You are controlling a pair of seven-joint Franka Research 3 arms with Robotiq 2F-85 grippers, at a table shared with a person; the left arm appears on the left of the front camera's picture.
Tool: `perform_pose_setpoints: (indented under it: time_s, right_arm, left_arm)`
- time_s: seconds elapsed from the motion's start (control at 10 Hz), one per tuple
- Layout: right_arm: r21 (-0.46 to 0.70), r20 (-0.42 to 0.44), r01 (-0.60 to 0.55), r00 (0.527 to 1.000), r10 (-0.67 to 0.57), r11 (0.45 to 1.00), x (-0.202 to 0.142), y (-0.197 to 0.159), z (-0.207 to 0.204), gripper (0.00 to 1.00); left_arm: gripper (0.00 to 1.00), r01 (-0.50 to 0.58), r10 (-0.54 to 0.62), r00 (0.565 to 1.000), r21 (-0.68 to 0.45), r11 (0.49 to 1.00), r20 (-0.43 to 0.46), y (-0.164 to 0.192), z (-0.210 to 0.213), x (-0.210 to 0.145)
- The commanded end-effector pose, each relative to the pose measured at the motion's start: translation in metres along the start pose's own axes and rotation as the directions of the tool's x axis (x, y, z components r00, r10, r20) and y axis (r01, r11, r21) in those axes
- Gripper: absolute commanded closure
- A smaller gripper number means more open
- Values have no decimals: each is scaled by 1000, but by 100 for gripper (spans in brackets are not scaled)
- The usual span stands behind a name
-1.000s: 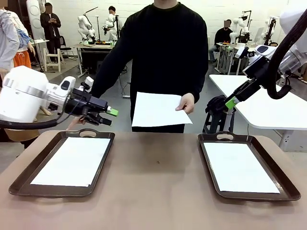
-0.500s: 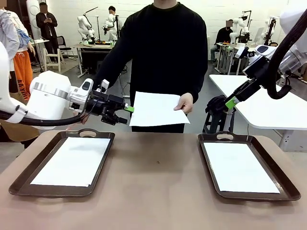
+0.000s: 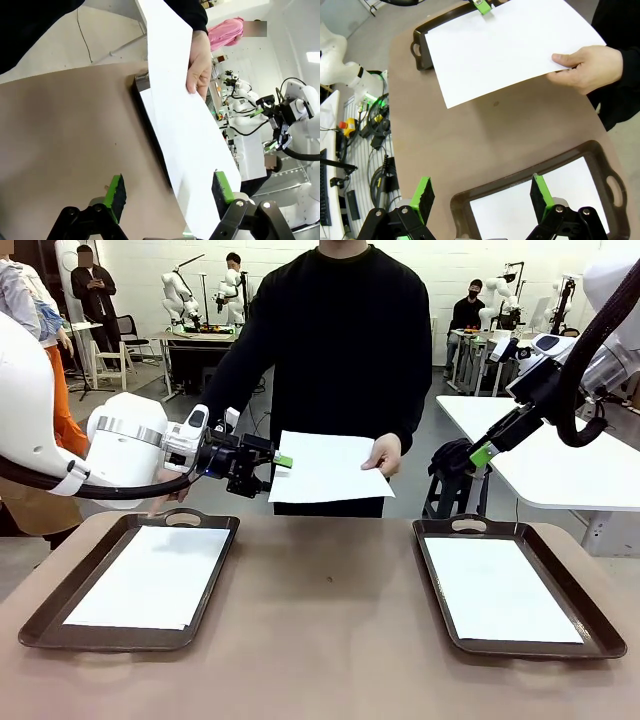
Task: Sort the A4 documents.
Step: Receive the A4 Paper.
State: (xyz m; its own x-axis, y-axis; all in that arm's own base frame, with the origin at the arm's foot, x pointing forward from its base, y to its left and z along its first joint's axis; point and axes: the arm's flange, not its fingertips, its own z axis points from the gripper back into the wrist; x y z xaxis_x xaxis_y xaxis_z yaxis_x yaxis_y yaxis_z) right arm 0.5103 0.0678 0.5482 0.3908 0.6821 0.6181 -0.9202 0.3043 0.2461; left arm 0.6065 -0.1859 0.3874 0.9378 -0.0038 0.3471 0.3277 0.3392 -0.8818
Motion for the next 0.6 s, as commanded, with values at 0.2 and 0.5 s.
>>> perform_pose_setpoints:
  time_s: [0.2,0.5]
  right_arm:
    - [1,-1,1,1000,-1,1000,0,-1,-1,0]
    - [1,-1,1,1000,-1,1000,0,-1,-1,0]
  left_arm:
    - [10,-104,105,994,-79,991,6,2,-12,2]
    - [10,-125,131,991,-191,974,21,6,-14,1]
